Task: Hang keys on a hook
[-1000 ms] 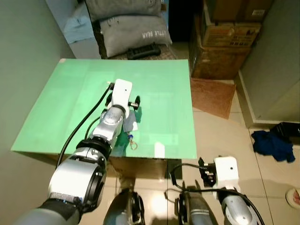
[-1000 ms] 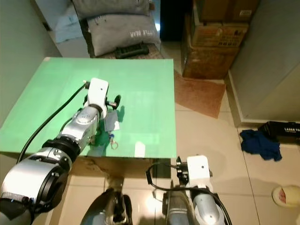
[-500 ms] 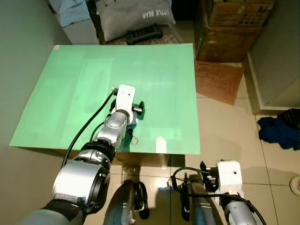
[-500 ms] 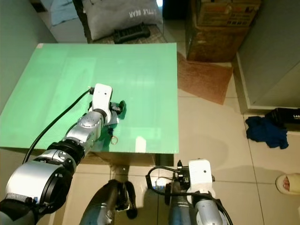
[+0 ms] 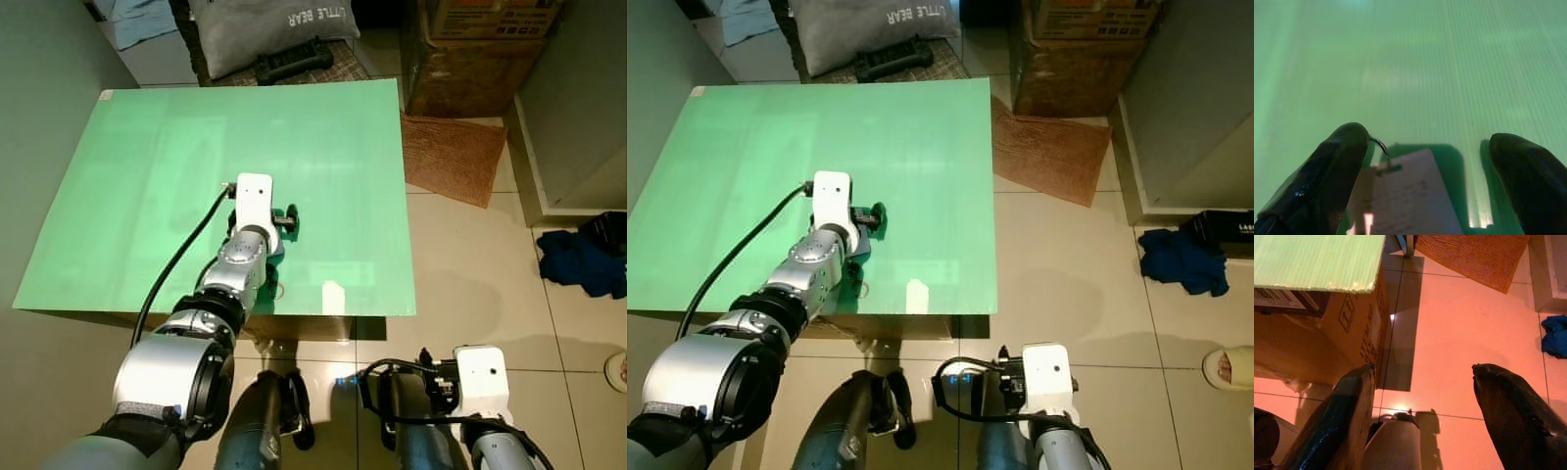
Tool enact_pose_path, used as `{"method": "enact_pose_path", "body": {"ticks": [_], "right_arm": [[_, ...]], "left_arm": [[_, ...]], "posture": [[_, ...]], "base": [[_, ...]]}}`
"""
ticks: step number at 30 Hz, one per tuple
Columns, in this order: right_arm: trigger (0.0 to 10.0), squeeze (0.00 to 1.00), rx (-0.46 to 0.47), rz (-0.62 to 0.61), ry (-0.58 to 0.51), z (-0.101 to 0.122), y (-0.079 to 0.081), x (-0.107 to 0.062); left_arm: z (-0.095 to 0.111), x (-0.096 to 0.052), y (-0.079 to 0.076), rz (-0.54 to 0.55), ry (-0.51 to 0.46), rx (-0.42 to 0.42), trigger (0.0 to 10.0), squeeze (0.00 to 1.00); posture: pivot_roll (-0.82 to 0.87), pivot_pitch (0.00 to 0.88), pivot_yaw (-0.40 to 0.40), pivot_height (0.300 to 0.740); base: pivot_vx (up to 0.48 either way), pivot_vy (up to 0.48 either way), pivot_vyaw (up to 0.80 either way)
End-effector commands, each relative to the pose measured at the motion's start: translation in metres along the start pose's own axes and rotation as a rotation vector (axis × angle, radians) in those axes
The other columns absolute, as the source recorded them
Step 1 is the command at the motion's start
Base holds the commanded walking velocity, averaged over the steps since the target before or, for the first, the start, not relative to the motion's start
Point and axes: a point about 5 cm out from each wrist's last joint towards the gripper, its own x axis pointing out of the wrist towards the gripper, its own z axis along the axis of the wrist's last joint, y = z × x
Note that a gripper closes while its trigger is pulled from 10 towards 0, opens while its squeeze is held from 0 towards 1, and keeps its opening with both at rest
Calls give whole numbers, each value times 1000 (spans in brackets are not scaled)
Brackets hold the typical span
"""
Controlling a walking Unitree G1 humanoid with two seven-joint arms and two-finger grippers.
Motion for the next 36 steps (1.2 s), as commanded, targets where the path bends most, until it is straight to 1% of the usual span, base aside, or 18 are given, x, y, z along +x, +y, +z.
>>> {"method": "enact_pose_path", "body": {"ticks": [1, 2, 3, 4, 5, 6, 7, 8, 9, 10, 18, 19, 24, 25, 27, 31, 34, 36], "right_arm": [[10000, 0, 3, 5, 25, -3, 2, -6], [10000, 0, 2, 5, 28, -3, 1, -6], [10000, 0, 2, 5, 28, -3, 1, -6], [10000, 0, 2, 5, 30, -4, 1, -7], [10000, 0, 2, 5, 31, -4, 1, -7], [10000, 0, 2, 5, 33, -5, 0, -7], [10000, 0, 1, 4, 34, -5, 0, -7], [10000, 0, 1, 4, 35, -5, 0, -7], [10000, 0, 1, 4, 36, -5, 1, -8], [10000, 0, 1, 4, 37, -5, 1, -8], [10000, 0, 1, 4, 43, -6, 0, -9], [10000, 0, 0, 5, 46, -6, 0, -9], [10000, 0, 0, 6, 50, -7, -1, -8], [10000, 0, 0, 6, 55, -8, -1, -9], [10000, 0, 0, 6, 58, -9, -2, -10], [10000, 0, 3, 3, 63, -9, -2, -10], [10000, 0, 4, 3, 65, -9, -2, -9], [10000, 0, 5, 5, 68, -10, -2, -9]], "left_arm": [[-12, -2, 3, 22, 59, -9, 10000, 0], [-13, -2, 3, 30, 64, 11, 9137, 0], [-13, -2, 3, 30, 64, 11, 9137, 0], [-13, -2, 4, 38, 66, 22, 8392, 0], [-14, -2, 4, 42, 67, 28, 8392, 0], [-13, -2, 5, 53, 67, 27, 4549, 0], [-13, -2, 6, 60, 67, 25, 4549, 0], [-13, -2, 7, 67, 68, 27, 4275, 0], [-12, -2, 9, 84, 63, 20, 2471, 0], [-11, -2, 10, 90, 60, 15, 0, 0], [-7, -1, 12, 100, 41, 12, 0, 0], [-10, -1, 13, 97, 60, -12, 0, 0], [-16, -2, 12, 90, 96, -39, 0, 0], [-20, -3, 12, 89, 119, -54, 0, 0], [-22, -3, 12, 89, 133, -65, 0, 0], [-27, -4, 10, 77, 169, -61, 0, 0], [-29, -5, 9, 71, 178, -56, 0, 0], [-29, -5, 6, 52, 175, -33, 0, 0]], "posture": [[-225, 382, 118, 685], [-225, 382, 118, 685], [-225, 382, 118, 685], [-225, 382, 118, 685], [-225, 382, 118, 685], [-225, 382, 118, 685], [-230, 382, 117, 685], [-230, 382, 117, 685], [-231, 384, 118, 685], [-231, 384, 118, 685], [-231, 384, 117, 685], [-231, 384, 117, 685], [-236, 384, 114, 685], [-239, 383, 113, 685], [-239, 383, 113, 685], [-240, 382, 115, 685], [-240, 383, 116, 685], [-239, 382, 115, 685]], "base": [[0, 0, 0], [0, 0, 0], [0, 0, 0], [0, 0, 0], [0, 0, 0], [0, 0, 0], [0, 0, 0], [0, 0, 0], [0, 0, 0], [0, 0, 0], [0, 0, 0], [0, 0, 0], [0, 0, 0], [0, 0, 0], [0, 0, 0], [0, 0, 0], [0, 0, 0], [0, 0, 0]]}}
